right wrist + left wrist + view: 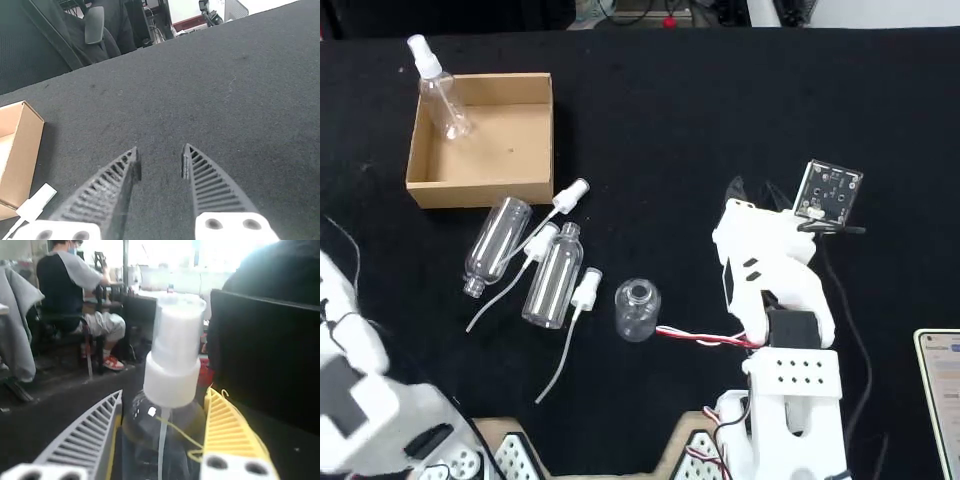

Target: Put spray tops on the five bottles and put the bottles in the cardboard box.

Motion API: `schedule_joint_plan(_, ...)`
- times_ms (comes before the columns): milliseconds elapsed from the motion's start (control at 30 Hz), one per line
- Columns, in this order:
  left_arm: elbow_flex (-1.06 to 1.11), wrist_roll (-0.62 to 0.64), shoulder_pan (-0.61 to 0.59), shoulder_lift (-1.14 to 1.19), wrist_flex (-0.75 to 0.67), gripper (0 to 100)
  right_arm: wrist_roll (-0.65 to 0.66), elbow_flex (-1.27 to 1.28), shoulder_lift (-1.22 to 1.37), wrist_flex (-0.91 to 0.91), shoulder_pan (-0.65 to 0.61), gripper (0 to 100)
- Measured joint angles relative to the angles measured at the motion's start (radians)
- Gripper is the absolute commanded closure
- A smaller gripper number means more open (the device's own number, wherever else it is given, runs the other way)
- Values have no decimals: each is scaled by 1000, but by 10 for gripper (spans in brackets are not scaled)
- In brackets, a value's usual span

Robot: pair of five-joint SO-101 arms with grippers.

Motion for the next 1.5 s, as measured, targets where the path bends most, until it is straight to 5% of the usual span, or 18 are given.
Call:
schedule_joint_plan(200,-104,52,104,-163,434,815,0,5,0,0,0,860)
schedule_joint_plan(367,-163,52,229,-173,539,815,0,23,0,-3,-2,859)
schedule_joint_plan(1100,-295,0,763,-138,494,816,0,95,0,-135,81,861)
schedule_joint_plan(1267,-420,-31,802,43,466,816,0,95,0,-138,92,861)
schedule_joint_plan(1500,-466,-38,802,304,230,816,0,95,0,-140,91,861)
